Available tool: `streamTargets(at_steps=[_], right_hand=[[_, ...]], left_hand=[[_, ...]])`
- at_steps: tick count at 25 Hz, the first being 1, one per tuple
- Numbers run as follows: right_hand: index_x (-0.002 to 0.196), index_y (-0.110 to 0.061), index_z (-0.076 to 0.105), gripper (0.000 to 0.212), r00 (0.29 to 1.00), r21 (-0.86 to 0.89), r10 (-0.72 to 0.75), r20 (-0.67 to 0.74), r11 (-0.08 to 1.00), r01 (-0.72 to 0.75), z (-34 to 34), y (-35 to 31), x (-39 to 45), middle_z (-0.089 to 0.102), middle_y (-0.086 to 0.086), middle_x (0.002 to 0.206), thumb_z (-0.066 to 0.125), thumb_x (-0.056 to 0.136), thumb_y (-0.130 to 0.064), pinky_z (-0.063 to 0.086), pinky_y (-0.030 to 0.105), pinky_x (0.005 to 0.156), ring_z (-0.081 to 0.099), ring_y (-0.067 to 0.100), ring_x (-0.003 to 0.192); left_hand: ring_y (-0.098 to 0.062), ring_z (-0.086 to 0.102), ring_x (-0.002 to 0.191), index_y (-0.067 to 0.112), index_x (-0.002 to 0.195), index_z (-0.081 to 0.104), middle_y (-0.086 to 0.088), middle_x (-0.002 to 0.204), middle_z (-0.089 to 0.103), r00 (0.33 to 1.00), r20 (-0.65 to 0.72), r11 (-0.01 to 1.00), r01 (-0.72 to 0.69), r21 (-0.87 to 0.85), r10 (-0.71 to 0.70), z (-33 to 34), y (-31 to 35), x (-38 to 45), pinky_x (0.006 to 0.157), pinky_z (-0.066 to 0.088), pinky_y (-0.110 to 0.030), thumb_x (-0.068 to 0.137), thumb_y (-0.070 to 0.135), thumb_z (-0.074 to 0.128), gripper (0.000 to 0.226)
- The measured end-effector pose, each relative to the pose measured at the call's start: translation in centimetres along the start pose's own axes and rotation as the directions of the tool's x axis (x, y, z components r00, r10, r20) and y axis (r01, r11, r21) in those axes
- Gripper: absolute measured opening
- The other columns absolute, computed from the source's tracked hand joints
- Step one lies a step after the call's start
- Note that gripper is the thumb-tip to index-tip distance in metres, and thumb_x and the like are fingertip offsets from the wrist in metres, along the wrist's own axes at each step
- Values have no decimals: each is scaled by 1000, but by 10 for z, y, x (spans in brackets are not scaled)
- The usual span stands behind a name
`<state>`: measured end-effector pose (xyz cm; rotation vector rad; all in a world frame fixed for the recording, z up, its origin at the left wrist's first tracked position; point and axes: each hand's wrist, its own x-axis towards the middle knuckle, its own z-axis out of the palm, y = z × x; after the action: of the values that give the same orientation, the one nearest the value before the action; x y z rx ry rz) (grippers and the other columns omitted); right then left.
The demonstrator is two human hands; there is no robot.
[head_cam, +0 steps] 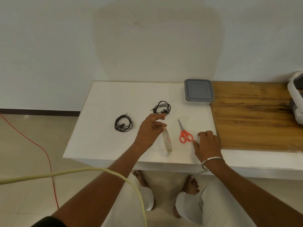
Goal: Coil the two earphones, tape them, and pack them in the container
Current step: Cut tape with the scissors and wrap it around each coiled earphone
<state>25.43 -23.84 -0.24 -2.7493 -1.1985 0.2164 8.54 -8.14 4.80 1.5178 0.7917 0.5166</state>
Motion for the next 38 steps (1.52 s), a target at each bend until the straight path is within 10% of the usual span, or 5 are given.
streamTargets(at_steps=[11,21,28,32,38], right_hand=[[110,-12,51,36,998,149,-18,62,989,8,-1,-27,14,52,9,108,53,90,-42,49,33,81,51,22,94],[108,-6,54,42,982,108,42,187,992,-63,-3,-35,23,52,10,108,59,87,-42,50,29,83,58,19,85],[69,-6,62,40,946,194,37,321,975,-104,-26,-31,40,61,10,67,59,88,-42,40,22,52,56,19,59],[83,-14,69,24,826,464,-110,552,864,-194,-51,-21,41,72,2,78,65,84,-37,47,27,78,67,15,77],[94,-10,67,40,537,233,-209,817,972,25,-79,-20,55,74,4,93,67,80,-47,53,32,91,72,13,81]], left_hand=[[-19,69,96,17,125,61,-2,119,61,1000,19,1000,5,-15,-5,5,-4,-4,89,57,-35,85,-3,68,46],[-20,69,95,19,122,63,-1,119,64,1000,25,1000,1,-5,0,5,1,-3,75,49,-9,84,2,71,43],[-18,70,90,18,119,64,-1,118,63,1000,31,1000,-2,7,2,1,2,-3,79,48,-9,83,2,72,41],[-14,69,85,12,122,63,-5,118,59,997,76,999,2,-32,0,-2,3,-1,78,56,-21,83,-4,70,43],[-15,68,80,11,123,64,-11,120,57,991,136,999,3,-34,1,-3,5,5,73,61,-34,82,-7,69,45]])
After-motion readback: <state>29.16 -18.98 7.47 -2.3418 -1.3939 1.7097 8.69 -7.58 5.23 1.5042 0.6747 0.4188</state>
